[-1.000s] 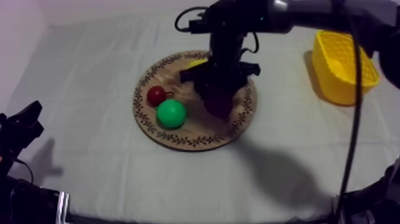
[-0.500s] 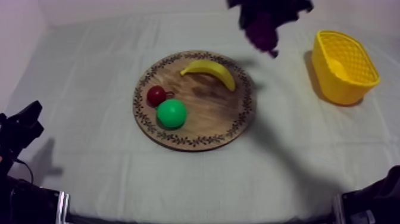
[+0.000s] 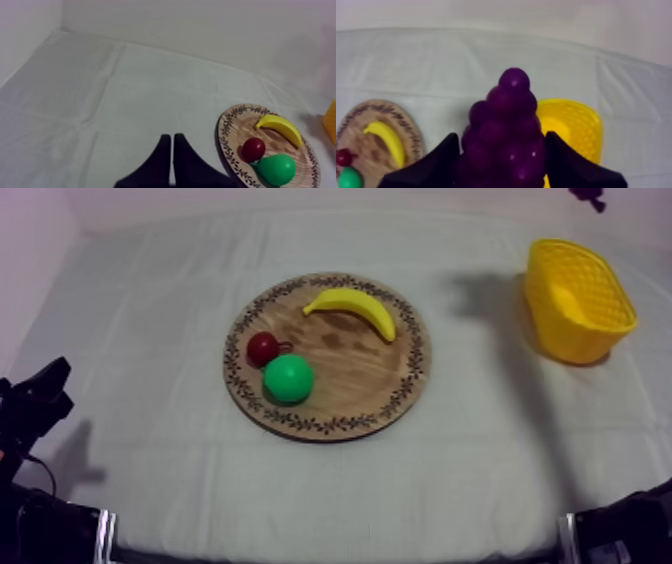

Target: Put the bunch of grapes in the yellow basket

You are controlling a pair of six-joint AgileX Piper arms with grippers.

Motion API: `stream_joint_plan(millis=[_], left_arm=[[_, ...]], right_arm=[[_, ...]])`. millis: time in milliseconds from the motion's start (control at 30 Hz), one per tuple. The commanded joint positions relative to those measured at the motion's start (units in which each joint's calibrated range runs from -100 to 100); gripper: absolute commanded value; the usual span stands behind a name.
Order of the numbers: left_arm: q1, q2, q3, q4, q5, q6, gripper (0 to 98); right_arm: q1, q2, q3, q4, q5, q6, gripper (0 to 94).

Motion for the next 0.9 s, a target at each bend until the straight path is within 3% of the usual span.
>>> stream_joint_plan(millis=[0,200,600,733,867], left_arm=[[0.00,0.00,-0.03,0.00,-0.03,0.00,0.1],[0.00,0.00,-0.03,0.00,-0.03,0.00,0.1],[0.00,0.00,-0.03,0.00,-0.03,0.00,0.1],[0.00,0.00,-0.03,0.00,-0.03,0.00,0.1],[0.00,0.00,-0.03,0.00,-0.03,0.00,0.1]], right_arm=[[5.23,0.61,0.72,-0.76,-0.94,4.68,28.3],[8.95,4.63,4.65,-1.90,-3.99,8.80,27.9],[10.96,18.70,7.87,-2.14,-7.01,9.91,29.9],[11.12,23.10,8.02,-1.95,-8.13,9.62,40.1],[11.53,26.40,7.12,-1.94,-8.36,9.94,61.4]])
